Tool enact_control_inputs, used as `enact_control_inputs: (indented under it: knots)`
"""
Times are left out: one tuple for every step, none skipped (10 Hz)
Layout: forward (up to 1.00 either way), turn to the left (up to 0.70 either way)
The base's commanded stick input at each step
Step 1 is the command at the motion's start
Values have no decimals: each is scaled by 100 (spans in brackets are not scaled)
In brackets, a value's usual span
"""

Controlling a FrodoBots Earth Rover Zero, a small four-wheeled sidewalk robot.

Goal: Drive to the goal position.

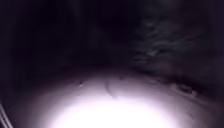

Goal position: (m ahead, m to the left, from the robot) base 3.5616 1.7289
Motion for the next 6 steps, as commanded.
enact_control_inputs:
  knots:
    - [100, 0]
    - [100, 0]
    - [100, 0]
    - [100, 0]
    - [100, 0]
    - [100, 0]
